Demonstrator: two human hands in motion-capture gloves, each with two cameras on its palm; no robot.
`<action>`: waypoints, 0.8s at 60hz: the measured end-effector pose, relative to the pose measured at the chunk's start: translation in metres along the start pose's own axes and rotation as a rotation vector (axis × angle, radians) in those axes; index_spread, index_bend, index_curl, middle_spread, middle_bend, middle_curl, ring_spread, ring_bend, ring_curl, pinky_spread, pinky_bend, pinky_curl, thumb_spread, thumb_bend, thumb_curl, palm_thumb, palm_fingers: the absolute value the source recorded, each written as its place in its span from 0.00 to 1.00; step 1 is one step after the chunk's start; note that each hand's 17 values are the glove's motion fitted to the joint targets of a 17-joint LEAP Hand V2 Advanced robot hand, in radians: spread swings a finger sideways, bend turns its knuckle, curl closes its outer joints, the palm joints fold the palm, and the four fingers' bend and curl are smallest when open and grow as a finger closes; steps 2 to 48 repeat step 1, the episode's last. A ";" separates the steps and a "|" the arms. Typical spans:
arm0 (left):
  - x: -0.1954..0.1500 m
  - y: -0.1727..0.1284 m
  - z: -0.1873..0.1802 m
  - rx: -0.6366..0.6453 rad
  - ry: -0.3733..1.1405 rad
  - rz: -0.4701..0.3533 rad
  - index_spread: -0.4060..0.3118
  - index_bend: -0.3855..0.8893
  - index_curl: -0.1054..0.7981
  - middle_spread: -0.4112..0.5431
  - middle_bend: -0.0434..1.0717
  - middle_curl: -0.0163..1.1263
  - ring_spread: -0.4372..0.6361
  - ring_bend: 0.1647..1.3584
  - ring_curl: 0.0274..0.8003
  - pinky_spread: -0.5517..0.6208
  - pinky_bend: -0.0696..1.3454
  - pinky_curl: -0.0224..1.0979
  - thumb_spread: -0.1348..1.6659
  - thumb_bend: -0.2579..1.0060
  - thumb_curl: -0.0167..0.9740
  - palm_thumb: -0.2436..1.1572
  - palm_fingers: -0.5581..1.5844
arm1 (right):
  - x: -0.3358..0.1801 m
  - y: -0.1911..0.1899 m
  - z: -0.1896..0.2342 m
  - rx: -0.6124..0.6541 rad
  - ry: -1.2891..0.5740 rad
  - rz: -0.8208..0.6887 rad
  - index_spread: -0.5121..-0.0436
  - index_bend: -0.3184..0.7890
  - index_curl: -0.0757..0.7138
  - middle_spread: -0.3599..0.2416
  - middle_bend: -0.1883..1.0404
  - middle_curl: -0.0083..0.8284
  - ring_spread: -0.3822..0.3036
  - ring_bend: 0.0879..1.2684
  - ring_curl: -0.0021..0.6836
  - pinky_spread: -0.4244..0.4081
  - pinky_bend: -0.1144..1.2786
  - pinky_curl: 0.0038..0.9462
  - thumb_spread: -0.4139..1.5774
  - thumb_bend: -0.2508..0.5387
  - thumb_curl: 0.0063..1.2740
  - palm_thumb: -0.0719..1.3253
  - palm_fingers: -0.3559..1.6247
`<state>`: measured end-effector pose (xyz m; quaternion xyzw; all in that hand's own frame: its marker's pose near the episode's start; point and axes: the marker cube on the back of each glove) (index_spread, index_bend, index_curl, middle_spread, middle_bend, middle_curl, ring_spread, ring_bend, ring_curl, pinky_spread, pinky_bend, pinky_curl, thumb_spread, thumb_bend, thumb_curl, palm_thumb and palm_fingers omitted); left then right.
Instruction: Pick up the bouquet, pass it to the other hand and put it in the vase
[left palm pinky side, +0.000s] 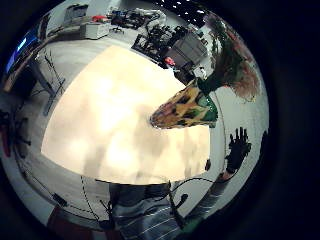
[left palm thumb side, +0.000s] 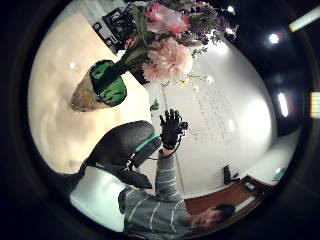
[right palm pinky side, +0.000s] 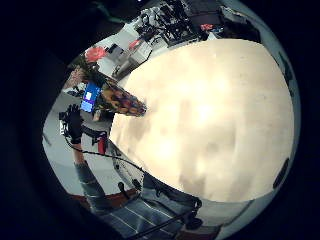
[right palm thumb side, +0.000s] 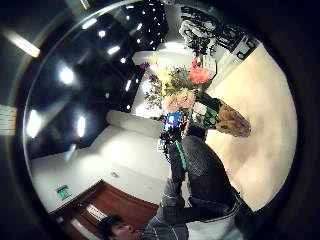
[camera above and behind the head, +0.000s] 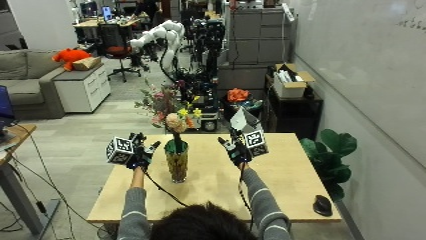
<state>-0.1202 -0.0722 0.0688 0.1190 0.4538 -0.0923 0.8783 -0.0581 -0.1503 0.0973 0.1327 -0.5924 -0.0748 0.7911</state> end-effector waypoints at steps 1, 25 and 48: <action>0.000 0.000 0.000 0.001 0.001 0.001 0.82 0.36 0.17 0.84 0.22 0.28 0.83 0.36 0.32 0.85 0.30 0.30 0.51 0.18 0.36 0.34 0.20 | 0.001 -0.001 0.001 -0.002 -0.002 -0.001 0.22 0.42 0.42 0.40 0.30 0.36 0.50 0.28 0.44 0.82 0.47 0.37 0.75 0.29 0.28 0.44 0.29; 0.000 0.000 0.000 0.001 0.001 0.001 0.82 0.36 0.17 0.84 0.22 0.28 0.83 0.36 0.32 0.85 0.30 0.30 0.51 0.18 0.36 0.34 0.20 | 0.001 -0.001 0.001 -0.002 -0.002 -0.001 0.22 0.42 0.42 0.40 0.30 0.36 0.50 0.28 0.44 0.82 0.47 0.37 0.75 0.29 0.28 0.44 0.29; 0.000 0.000 0.000 0.001 0.001 0.001 0.82 0.36 0.17 0.84 0.22 0.28 0.83 0.36 0.32 0.85 0.30 0.30 0.51 0.18 0.36 0.34 0.20 | 0.001 -0.001 0.001 -0.002 -0.002 -0.001 0.22 0.42 0.42 0.40 0.30 0.36 0.50 0.28 0.44 0.82 0.47 0.37 0.75 0.29 0.28 0.44 0.29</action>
